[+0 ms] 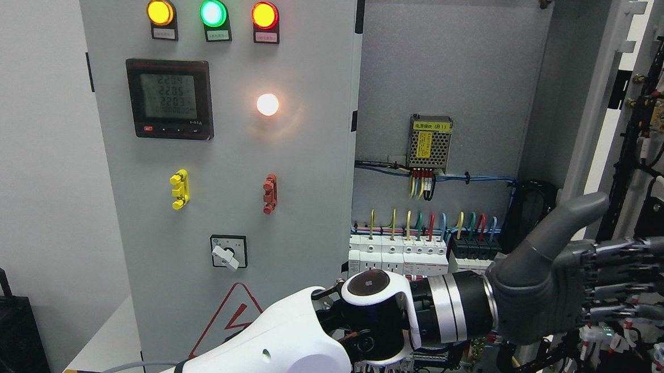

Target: Open door with both hands

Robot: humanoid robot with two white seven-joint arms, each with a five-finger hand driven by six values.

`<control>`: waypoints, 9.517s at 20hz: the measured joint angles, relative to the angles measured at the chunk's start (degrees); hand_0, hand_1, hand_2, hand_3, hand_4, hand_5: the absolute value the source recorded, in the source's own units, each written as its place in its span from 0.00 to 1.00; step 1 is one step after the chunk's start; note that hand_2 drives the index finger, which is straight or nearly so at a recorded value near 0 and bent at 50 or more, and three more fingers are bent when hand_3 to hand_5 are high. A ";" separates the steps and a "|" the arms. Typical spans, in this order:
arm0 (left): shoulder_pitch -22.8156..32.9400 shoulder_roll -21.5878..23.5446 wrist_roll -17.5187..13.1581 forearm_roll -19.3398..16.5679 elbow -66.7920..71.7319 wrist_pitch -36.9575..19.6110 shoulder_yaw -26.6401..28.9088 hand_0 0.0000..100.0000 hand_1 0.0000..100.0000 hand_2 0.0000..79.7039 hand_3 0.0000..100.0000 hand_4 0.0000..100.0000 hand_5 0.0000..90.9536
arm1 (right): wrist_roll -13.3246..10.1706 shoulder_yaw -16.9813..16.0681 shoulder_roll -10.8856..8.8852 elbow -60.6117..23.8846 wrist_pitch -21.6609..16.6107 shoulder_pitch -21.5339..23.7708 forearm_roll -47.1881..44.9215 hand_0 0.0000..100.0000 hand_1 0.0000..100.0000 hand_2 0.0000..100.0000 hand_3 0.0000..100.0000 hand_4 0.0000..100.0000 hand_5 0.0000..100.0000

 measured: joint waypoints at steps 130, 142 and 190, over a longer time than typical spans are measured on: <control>83.20 23.89 -5.58 -48.95 53.27 -27.61 15.18 0.00 0.00 0.00 0.00 0.04 0.00 | 0.00 0.00 0.00 0.00 0.00 0.00 0.00 0.00 0.00 0.00 0.00 0.00 0.00; 82.15 10.68 -5.22 -54.81 68.60 -26.93 26.45 0.00 0.00 0.00 0.00 0.04 0.00 | 0.00 0.00 0.00 0.01 0.00 0.00 0.00 0.00 0.00 0.00 0.00 0.00 0.00; 80.75 -2.49 -0.38 -92.04 79.86 -14.56 76.91 0.00 0.00 0.00 0.00 0.04 0.00 | 0.00 -0.02 0.00 0.01 0.00 0.00 -0.11 0.00 0.00 0.00 0.00 0.00 0.00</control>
